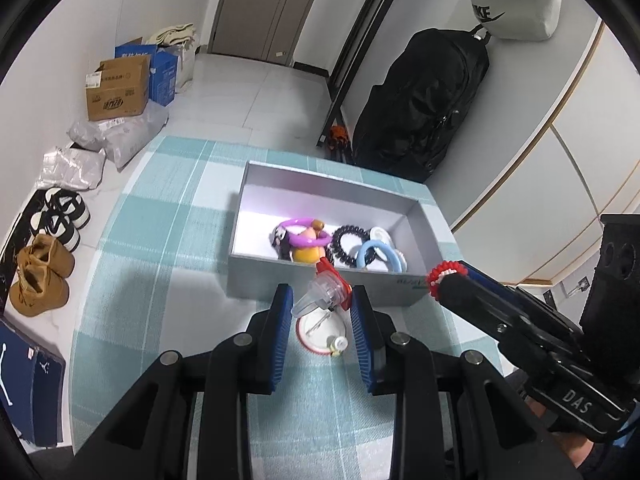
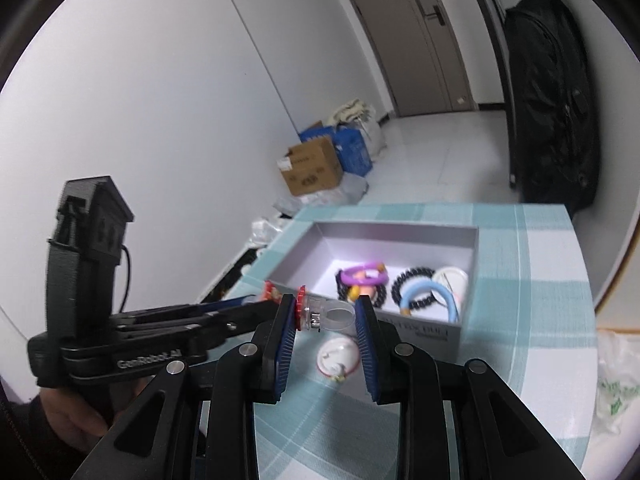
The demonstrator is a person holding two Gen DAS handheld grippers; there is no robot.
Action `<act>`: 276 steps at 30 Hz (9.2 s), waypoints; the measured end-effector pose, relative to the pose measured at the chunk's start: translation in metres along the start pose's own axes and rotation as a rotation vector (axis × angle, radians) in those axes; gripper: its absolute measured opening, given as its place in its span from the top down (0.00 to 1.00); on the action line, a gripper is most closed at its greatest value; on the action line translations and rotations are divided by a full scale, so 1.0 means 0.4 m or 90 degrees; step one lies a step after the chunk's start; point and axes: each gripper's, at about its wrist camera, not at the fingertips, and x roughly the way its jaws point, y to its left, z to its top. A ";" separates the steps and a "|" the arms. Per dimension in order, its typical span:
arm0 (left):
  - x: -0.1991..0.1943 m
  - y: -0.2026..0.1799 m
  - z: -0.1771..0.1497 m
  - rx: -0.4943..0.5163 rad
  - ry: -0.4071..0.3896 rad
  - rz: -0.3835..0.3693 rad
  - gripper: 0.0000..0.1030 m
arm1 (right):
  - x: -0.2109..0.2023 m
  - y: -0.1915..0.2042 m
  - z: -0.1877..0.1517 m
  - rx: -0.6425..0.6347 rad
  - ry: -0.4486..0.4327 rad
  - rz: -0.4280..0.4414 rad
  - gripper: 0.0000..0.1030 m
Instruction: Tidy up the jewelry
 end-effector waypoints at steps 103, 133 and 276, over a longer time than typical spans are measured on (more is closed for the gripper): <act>0.016 0.105 -0.058 -0.049 0.044 0.076 0.46 | 0.140 0.007 -0.115 -0.062 0.162 -0.025 0.58; 0.034 0.101 -0.058 -0.055 0.056 0.054 0.46 | 0.156 0.017 -0.100 -0.070 0.145 -0.062 0.90; 0.012 -0.033 0.045 0.072 -0.111 0.079 0.33 | -0.008 -0.082 0.029 -0.006 -0.042 -0.095 0.15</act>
